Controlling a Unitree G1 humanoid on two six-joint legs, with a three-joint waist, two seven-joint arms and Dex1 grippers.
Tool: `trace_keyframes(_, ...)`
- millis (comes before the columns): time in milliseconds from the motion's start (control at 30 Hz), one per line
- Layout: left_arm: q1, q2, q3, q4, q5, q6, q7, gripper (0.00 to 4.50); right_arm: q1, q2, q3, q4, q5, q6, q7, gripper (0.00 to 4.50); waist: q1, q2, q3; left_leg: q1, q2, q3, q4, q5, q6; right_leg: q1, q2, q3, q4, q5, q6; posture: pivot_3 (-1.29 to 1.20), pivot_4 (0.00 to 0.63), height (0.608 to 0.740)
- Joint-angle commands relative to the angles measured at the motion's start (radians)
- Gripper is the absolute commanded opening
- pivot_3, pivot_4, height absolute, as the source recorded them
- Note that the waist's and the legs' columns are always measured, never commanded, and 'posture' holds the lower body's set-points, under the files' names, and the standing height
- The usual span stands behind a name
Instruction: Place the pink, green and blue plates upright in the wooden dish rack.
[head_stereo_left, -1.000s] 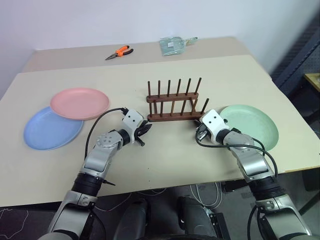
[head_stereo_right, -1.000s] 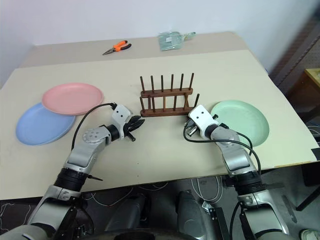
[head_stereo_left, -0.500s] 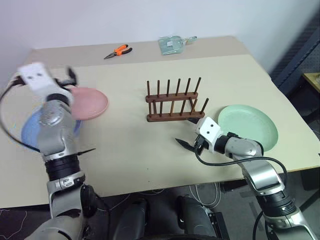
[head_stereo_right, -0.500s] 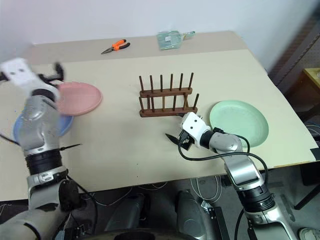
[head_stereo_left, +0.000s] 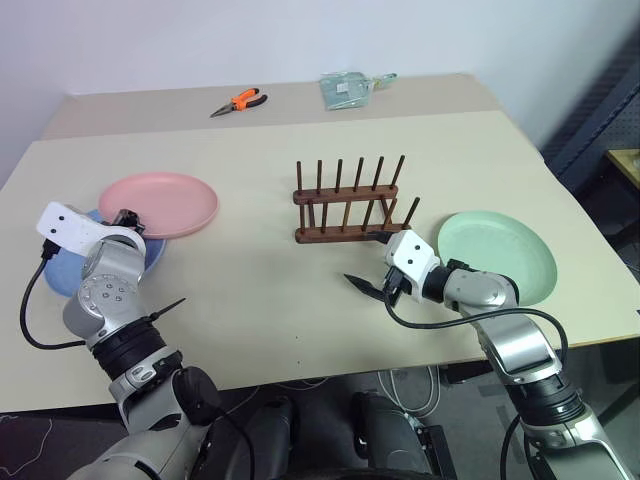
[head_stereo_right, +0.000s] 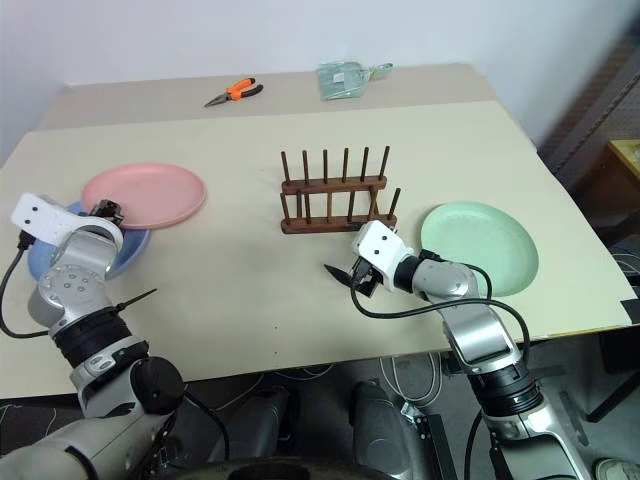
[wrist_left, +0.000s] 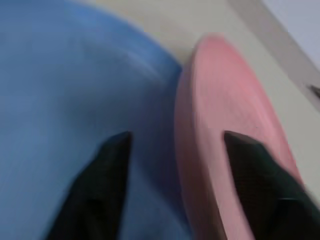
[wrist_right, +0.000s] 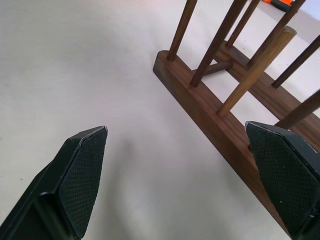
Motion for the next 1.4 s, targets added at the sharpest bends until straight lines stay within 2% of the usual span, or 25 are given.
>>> trace_keyframes(33, -0.013, 0.026, -0.019, -0.030, -0.034, -0.023, -0.027, 1.11, -0.030, -0.001, -0.058, -0.041, 0.030, 0.011, -0.015, 4.50, 0.000, 0.000, 0.000, 0.000, 0.000, 0.000, 0.000, 0.000, 0.000, 0.000, 0.000, 0.000, 0.000, 0.000, 0.000, 0.00, 0.150, 0.738)
trace_keyframes(100, -0.014, 0.031, -0.059, -0.060, -0.047, -0.059, -0.092, 0.11, -0.035, -0.016, -0.085, -0.074, 0.047, 0.030, -0.011, 4.50, 0.001, 0.000, 0.000, 0.000, 0.000, 0.000, 0.000, 0.000, 0.000, 0.000, 0.000, 0.000, 0.000, 0.000, 0.000, 0.00, 0.150, 0.738)
trace_keyframes(267, -0.003, 0.036, -0.174, -0.153, -0.066, -0.121, -0.245, 0.11, -0.060, -0.064, -0.119, -0.179, 0.072, 0.065, 0.009, 4.50, 0.002, 0.000, 0.000, -0.001, 0.000, 0.000, 0.000, 0.000, 0.000, 0.000, 0.000, 0.000, -0.001, 0.000, 0.000, 0.00, 0.150, 0.738)
trace_keyframes(367, -0.008, 0.038, -0.290, -0.218, -0.064, -0.130, -0.335, 0.11, -0.131, -0.070, -0.118, -0.227, 0.073, 0.058, 0.006, 4.50, 0.002, -0.001, 0.000, 0.000, 0.000, 0.000, 0.000, 0.000, 0.000, 0.000, 0.000, 0.000, -0.001, 0.000, 0.000, 0.00, 0.150, 0.738)
trace_keyframes(500, -0.066, -0.032, -0.519, -0.294, -0.060, -0.109, -0.416, 0.11, -0.310, -0.082, 0.012, -0.131, -0.138, -0.114, -0.033, 4.50, 0.001, -0.001, 0.000, 0.000, 0.000, 0.001, 0.000, 0.000, 0.000, 0.000, 0.000, 0.000, -0.001, 0.000, 0.000, 0.00, 0.150, 0.738)
trace_keyframes(700, -0.105, -0.122, -0.634, -0.325, -0.092, -0.091, -0.428, 0.11, -0.398, -0.106, 0.121, 0.075, -0.392, -0.322, -0.126, 4.50, -0.002, -0.001, 0.000, 0.000, 0.000, 0.002, -0.001, 0.001, -0.002, 0.000, 0.000, 0.001, -0.002, 0.000, 0.000, 0.00, 0.150, 0.738)
trace_keyframes(800, -0.091, -0.134, -0.658, -0.325, -0.082, -0.082, -0.422, 0.04, -0.397, -0.111, 0.118, 0.119, -0.448, -0.354, -0.156, 3.63, -0.003, -0.001, 0.000, 0.000, 0.000, 0.003, -0.001, 0.001, -0.001, -0.001, 0.000, 0.002, -0.001, 0.000, 0.000, 0.00, 0.150, 0.738)
trace_keyframes(900, -0.075, -0.143, -0.651, -0.326, -0.092, -0.072, -0.412, 0.04, -0.379, -0.111, 0.103, 0.115, -0.482, -0.367, -0.174, 2.10, -0.002, -0.001, 0.000, 0.000, 0.001, 0.002, -0.001, 0.001, -0.001, -0.001, 0.001, 0.002, -0.001, 0.000, -0.001, 0.00, 0.150, 0.738)
trace_keyframes(1033, -0.070, -0.150, -0.628, -0.315, -0.124, -0.062, -0.417, 1.70, -0.364, -0.115, 0.088, 0.106, -0.537, -0.382, -0.209, 0.10, 0.002, -0.001, 0.000, -0.001, 0.000, 0.002, -0.001, 0.001, -0.001, -0.001, 0.001, 0.002, -0.001, 0.000, -0.001, 0.00, 0.150, 0.738)
trace_keyframes(1133, -0.082, -0.159, -0.598, -0.306, -0.146, -0.089, -0.413, 3.29, -0.354, -0.120, 0.076, 0.097, -0.574, -0.389, -0.231, 0.00, 0.002, -0.001, 0.000, -0.001, 0.000, 0.002, 0.000, 0.001, -0.001, -0.001, 0.001, 0.002, -0.001, 0.000, -0.001, 0.00, 0.150, 0.738)
trace_keyframes(1200, -0.100, -0.127, -0.568, -0.284, -0.099, -0.148, -0.401, 4.22, -0.342, -0.131, 0.056, 0.092, -0.585, -0.387, -0.242, 0.00, 0.002, -0.001, 0.000, -0.001, 0.000, 0.002, -0.001, 0.001, -0.001, -0.001, 0.000, 0.002, -0.001, 0.000, -0.001, 0.00, 0.150, 0.738)
trace_keyframes(1300, -0.096, -0.021, -0.562, -0.236, 0.016, -0.239, -0.428, 4.22, -0.311, -0.125, -0.006, 0.071, -0.546, -0.355, -0.251, 0.00, -0.002, -0.001, 0.000, -0.001, 0.000, 0.002, -0.001, 0.001, -0.001, -0.001, 0.001, 0.002, -0.001, 0.000, -0.001, 0.00, 0.150, 0.738)
trace_keyframes(1400, -0.010, 0.176, -0.667, -0.169, 0.218, -0.374, -0.560, 4.22, -0.277, -0.074, -0.130, 0.029, -0.371, -0.296, -0.236, 0.00, -0.006, 0.000, 0.000, 0.000, 0.001, 0.003, -0.003, 0.001, -0.001, -0.001, 0.002, 0.003, -0.001, 0.000, -0.001, 0.00, 0.150, 0.738)
